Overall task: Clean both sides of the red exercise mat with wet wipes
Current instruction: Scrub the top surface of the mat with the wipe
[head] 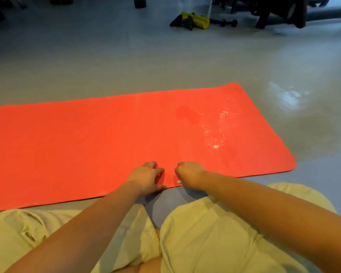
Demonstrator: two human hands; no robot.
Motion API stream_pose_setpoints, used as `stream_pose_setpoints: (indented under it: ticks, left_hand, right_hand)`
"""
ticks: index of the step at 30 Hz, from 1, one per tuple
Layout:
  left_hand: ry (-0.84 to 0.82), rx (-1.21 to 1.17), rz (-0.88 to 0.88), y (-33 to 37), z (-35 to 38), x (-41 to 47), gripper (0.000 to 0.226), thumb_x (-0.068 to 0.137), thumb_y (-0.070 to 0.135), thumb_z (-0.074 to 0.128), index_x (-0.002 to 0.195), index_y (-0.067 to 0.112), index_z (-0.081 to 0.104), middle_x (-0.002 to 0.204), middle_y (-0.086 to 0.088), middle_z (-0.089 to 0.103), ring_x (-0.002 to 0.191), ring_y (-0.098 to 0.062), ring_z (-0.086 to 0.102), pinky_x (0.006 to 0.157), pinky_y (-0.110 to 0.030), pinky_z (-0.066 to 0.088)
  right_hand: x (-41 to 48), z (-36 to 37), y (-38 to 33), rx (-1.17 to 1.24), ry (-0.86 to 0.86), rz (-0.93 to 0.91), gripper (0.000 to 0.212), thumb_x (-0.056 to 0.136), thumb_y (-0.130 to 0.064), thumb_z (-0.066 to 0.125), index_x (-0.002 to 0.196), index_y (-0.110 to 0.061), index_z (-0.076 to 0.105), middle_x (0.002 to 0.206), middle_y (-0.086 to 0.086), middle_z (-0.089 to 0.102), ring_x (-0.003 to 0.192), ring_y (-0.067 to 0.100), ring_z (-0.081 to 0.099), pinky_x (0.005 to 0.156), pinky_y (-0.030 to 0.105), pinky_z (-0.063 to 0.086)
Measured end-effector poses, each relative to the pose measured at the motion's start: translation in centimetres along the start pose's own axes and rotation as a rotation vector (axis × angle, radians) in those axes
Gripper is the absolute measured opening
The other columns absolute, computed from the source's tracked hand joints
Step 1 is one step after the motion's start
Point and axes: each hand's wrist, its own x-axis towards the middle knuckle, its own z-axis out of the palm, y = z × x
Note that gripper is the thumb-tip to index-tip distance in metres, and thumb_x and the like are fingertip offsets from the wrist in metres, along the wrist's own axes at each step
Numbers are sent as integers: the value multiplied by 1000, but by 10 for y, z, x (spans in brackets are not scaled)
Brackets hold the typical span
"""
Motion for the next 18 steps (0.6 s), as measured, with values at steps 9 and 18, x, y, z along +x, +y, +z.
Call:
stream_pose_setpoints:
  ticks: [9,18]
  left_hand:
    - [94,255,190,11,-6,-14,43,78,29,66,118,19,55,118,-7,52,110,-31,54,74,-42,44]
    - [49,302,72,4,-53,-22,35,90,14,57,124,23,54,122,-6,70,111,-37,67,83,-41,51]
  right_hand:
    - [-22,-13,15,117,8,110,17,91,-13,58,106,-13,65,110,12,56,98,35,61,67,33,38]
    - [-35,-17,0,5,119,183,32,85,-3,60,115,-12,56,111,12,54,97,36,63,64,37,36]
